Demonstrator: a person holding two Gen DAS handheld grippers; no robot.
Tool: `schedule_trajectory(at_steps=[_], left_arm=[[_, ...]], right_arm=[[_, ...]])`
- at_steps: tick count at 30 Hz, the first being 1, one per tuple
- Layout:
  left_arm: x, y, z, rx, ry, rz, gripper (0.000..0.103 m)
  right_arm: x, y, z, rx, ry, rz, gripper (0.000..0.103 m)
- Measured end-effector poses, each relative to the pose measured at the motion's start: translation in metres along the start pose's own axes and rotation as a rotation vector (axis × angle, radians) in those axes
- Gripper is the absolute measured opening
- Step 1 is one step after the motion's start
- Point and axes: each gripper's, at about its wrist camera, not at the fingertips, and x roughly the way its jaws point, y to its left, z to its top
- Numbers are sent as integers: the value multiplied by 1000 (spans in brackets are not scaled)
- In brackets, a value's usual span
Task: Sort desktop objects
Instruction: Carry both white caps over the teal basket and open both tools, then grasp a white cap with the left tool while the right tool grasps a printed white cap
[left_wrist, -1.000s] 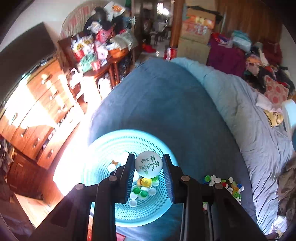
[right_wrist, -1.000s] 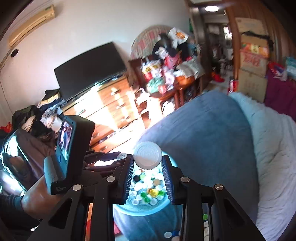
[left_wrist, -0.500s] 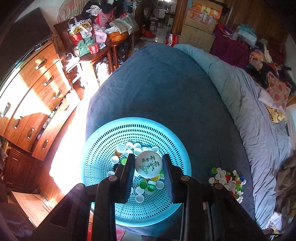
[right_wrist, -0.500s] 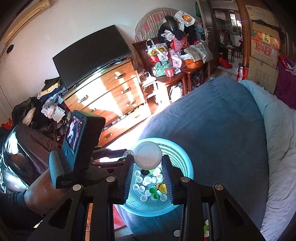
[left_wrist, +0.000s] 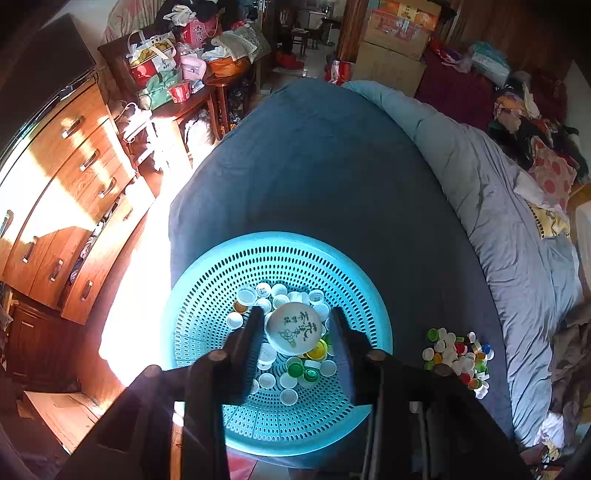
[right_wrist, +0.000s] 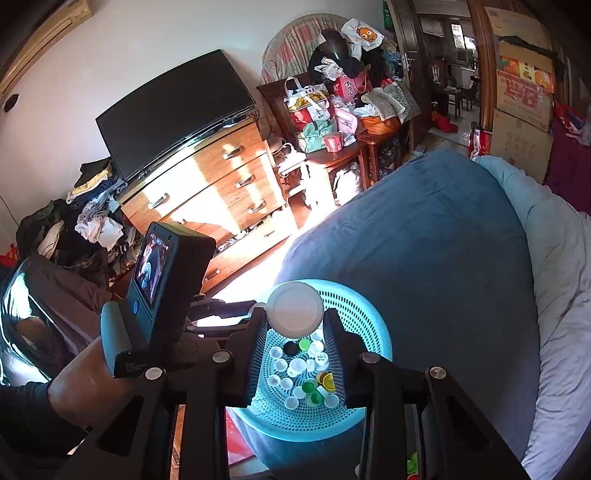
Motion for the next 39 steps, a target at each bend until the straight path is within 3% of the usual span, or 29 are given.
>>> schedule_trajectory(at_steps=[1,3,12,19,25,29,34,39], left_arm=[[-1,1,0,-6,-4,8,66],[-6,1,-3,-20,-7,20,68],[2,-14,-6,7,2,-30,68],[25,-97,-20,164,57,-129,68],[51,-200,-57,333,127,-268,68],[101,-251,-97,344,228,-357,68],[178,-288,-134,284,331,-289,68],[241,-309,-127,234,290,-185,68]], right_arm=[[1,0,1,2,-2,-2,46],[-2,-1,3,6,-15,-7,58],[-7,-6,-3,35,-33,-16,59],[-32,-53,-47,154,-32,-97,68],[-110,-152,-144,356,-43,-302,73],[-161,-210,-226,508,-9,-405,74],[-197,-246,-316,649,54,-450,74],[-200,-258,-378,711,111,-426,74]])
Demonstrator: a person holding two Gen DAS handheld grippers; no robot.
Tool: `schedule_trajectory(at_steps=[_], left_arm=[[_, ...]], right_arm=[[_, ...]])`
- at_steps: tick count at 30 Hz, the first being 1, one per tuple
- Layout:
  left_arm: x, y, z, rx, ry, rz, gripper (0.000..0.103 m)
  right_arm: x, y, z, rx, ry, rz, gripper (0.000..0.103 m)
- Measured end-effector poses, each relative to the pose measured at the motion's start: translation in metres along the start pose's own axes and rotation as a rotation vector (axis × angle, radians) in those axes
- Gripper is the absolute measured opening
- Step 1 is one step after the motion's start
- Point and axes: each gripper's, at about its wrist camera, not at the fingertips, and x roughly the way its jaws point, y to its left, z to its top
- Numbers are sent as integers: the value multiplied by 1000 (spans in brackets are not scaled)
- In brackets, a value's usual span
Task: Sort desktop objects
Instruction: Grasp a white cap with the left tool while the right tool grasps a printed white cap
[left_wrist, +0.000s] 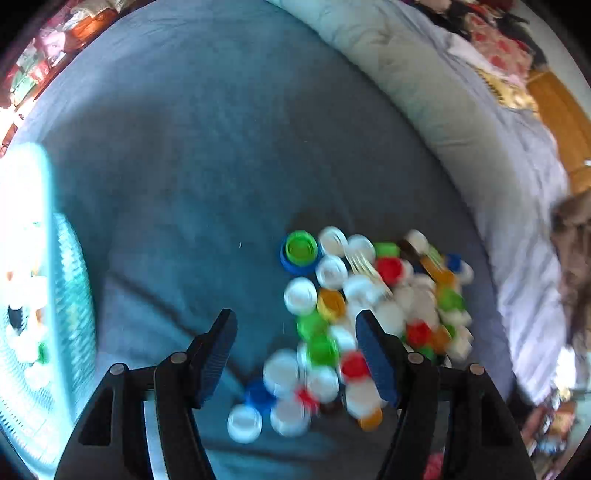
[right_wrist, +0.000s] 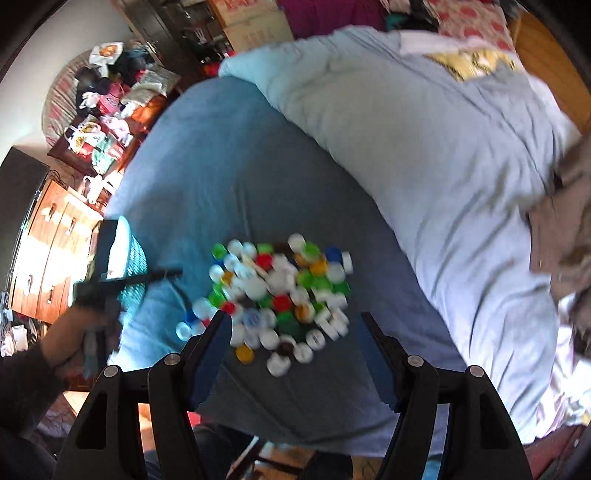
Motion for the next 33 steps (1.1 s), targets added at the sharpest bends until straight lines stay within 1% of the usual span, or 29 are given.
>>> schedule_trajectory(at_steps=[2,5,7,10,14,16,20,22,23,25,28,29,31,33], left_arm=[[25,-7,14,10,-4,41,68],[49,-16,26,51,-6,93,68],[60,-19,29,67,-5,122,68],[72,-23,32,97,-2,146,68],[88,-20,33,104,14,156,68],[89,-20,33,110,5,151,68],[85,-21,34,131,5,142,68],[71,-19,30,130,-15,130,68],[63,-16,25,129,-24,123,68],[43,-5,6,121,-42,115,68],[23,14,-34,123,-42,68,68],[17,18,-53,142,-30,48,68],[13,22,-80,178,1,24,68],[12,21,-106,242,23,25,68]], right_arm=[[9,-13,-13,23,27,11,74],[20,-25,-34,35,45,11,74],[27,-32,-40,42,55,10,74],[40,-45,-49,62,78,18,74],[53,-52,-50,69,101,31,74],[58,-52,-48,66,102,37,74],[65,-48,-42,57,95,52,74],[67,-47,-39,58,89,57,74],[68,-47,-38,60,83,62,74],[71,-45,-38,65,76,76,74],[80,-41,-42,70,94,93,74],[85,-39,-45,69,108,100,74],[93,-35,-51,69,131,113,74],[101,-29,-55,65,153,125,74]])
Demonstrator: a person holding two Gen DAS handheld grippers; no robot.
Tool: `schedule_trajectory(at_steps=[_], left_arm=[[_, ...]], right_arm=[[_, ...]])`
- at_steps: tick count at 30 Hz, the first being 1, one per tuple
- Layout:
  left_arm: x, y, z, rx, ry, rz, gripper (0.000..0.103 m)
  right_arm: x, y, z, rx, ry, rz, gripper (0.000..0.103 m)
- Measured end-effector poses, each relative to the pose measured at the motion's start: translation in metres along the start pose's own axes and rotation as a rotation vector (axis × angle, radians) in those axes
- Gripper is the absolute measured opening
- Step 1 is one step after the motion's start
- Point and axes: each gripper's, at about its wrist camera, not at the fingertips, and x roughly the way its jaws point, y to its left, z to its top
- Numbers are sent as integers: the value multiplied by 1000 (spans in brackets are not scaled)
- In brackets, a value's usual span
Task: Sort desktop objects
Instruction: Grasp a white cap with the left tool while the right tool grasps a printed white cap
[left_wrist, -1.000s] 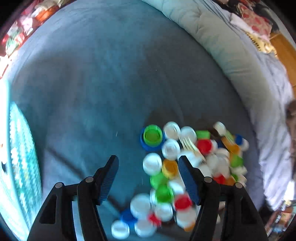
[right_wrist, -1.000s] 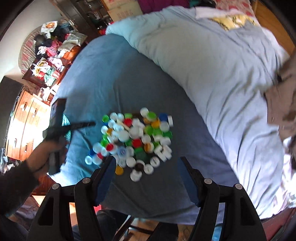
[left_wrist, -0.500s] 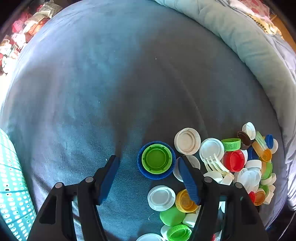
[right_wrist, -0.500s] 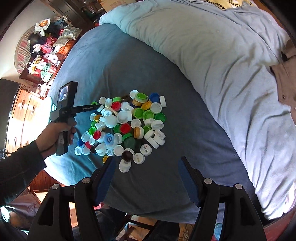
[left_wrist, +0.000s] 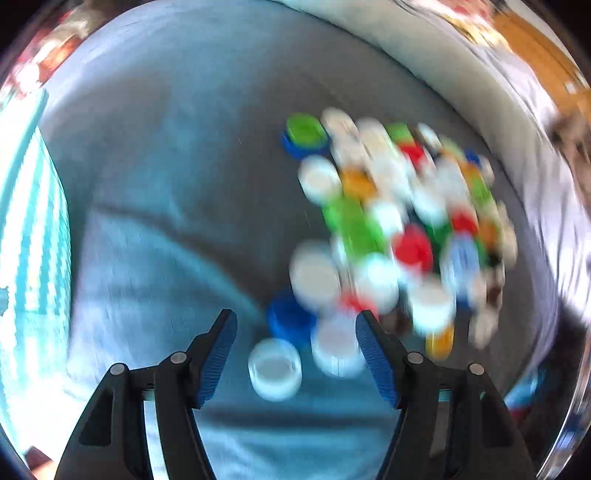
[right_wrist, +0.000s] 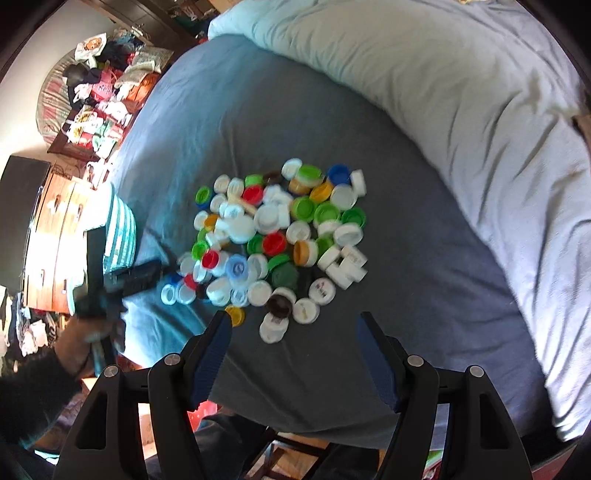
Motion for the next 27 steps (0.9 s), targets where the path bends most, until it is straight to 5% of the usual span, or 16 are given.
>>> schedule_trajectory(at_steps=[3,11,19,21,23,25,27], left_arm=[[5,5,-20,-12,29,-1,68],[-31,15,-21,-120,-62,-39,68],[-1,37,-28,-5,-27,-2,66],[-2,38,-28,6,-27,7,60],[-8,42,-31,-12,-22,0,33],[-14,45,-36,-30,-18,-4,33],[-20,46,-40,-35,-13,-12,33]], right_arm=[[13,7,-4,-16,29,15,74],[29,25,-9,-48,59,38,74],[45,34,-9,-72,91,42,74],[46,35,-9,-67,89,44,74],[46,34,-10,-65,81,38,69],[47,31,-11,-62,73,29,51],[50,26,-11,-55,74,16,51]])
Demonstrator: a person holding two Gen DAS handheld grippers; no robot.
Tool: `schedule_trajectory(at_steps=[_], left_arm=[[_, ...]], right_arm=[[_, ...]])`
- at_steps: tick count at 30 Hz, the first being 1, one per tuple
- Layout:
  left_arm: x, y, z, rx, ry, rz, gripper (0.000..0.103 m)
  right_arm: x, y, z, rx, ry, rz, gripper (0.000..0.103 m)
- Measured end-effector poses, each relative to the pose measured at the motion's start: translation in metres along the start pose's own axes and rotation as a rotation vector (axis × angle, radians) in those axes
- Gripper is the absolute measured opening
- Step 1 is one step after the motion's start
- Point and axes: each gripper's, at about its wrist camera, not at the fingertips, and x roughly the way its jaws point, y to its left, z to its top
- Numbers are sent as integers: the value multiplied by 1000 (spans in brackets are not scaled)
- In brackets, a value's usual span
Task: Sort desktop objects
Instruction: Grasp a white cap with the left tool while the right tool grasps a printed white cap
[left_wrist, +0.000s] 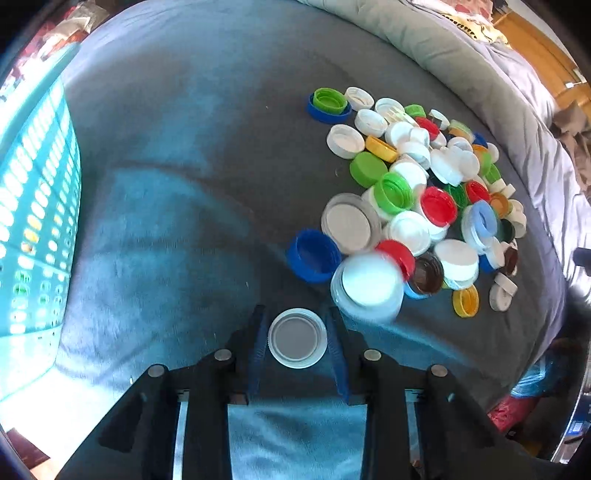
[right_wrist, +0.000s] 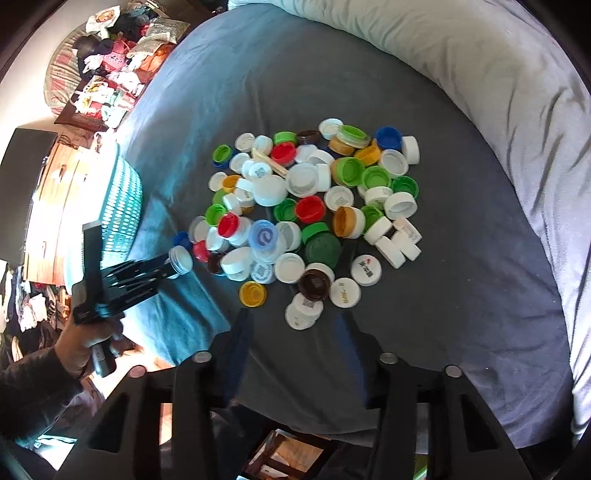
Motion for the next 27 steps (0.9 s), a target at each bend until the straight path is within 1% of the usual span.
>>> schedule_trajectory(at_steps=[3,7,9,10,12,14,15,16,18,20,21,23,24,25,27], left_arm=[[-14,1,-2,-13,-2,-12,33],[-36,3,-1,-14,-14,-26,33],[-38,-2,1,-3,-21,-33,33],[-39,-9,10,-1,-22,-32,33],[-42,-12,10,-3,-20,-34,33],[-42,-3,17,-9,-14,-48,33],[-47,-6,3,-9,-12,-55,33],[-32,-17,11,-8,-10,-57,33],[-16,-28,15,-5,-3,-63,33],[-13,-29,14,-6,6,-67,33],[0,-35,20,-9,8,-69,33],[7,-40,25,-15,6,-74,33],[8,-42,26,-14,5,-75,33],[10,-45,29,-12,2,-78,33],[14,-51,35,-5,-3,-81,33]], right_arm=[[1,-6,0,17,-5,-7,50],[0,-17,3,16,-41,-32,50],[6,-31,6,19,-50,-75,50],[9,-38,8,26,-50,-87,50],[19,-54,15,38,-44,-105,50],[27,-67,23,41,-41,-117,50],[29,-72,27,44,-44,-110,50],[31,-77,33,39,-50,-112,50],[35,-84,42,41,-56,-98,50],[42,-98,54,108,-59,-43,50],[47,-105,58,145,-52,-16,49],[60,-114,62,195,-32,-2,45],[64,-118,62,214,-24,-1,37],[71,-123,61,254,-17,18,37],[73,-122,60,264,-18,34,34]])
